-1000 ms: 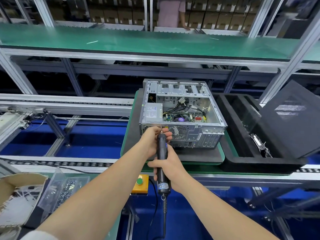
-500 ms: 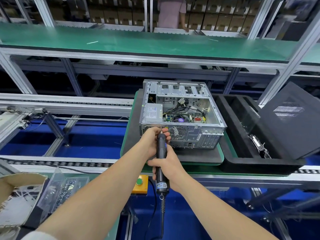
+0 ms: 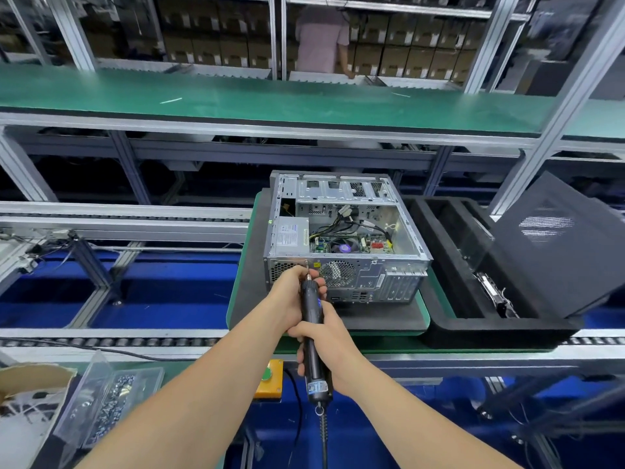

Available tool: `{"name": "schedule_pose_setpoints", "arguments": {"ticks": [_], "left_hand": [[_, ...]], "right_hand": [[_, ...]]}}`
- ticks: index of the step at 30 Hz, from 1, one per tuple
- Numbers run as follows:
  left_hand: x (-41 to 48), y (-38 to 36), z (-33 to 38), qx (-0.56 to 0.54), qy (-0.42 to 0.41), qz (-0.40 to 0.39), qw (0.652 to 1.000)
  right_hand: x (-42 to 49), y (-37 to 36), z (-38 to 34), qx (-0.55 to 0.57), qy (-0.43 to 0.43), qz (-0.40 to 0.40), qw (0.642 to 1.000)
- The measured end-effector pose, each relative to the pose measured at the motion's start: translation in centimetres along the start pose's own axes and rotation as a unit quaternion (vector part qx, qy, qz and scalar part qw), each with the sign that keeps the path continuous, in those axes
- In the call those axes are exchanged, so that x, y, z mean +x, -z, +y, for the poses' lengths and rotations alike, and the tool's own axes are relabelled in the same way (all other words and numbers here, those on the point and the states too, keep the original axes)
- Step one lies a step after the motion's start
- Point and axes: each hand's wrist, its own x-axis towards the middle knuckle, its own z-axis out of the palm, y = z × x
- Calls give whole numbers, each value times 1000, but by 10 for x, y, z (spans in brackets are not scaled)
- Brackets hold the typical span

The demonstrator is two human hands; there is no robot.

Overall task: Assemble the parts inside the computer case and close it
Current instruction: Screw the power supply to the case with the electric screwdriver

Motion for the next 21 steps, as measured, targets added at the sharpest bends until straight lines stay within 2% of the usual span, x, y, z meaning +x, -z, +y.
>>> {"name": "schedule_pose_setpoints", "arguments": {"ticks": [6,12,21], "left_hand": [[2,-1,-12,17,33,-17,999],[1,-22,-24,118,41,-40,991],[11,-62,-62,225,63,-138,963]], "right_hand": [[-1,11,12,8,-22,23,999],[-3,24,10,30,-33,77,996],[-21,70,5,100,-12,160,982]]}}
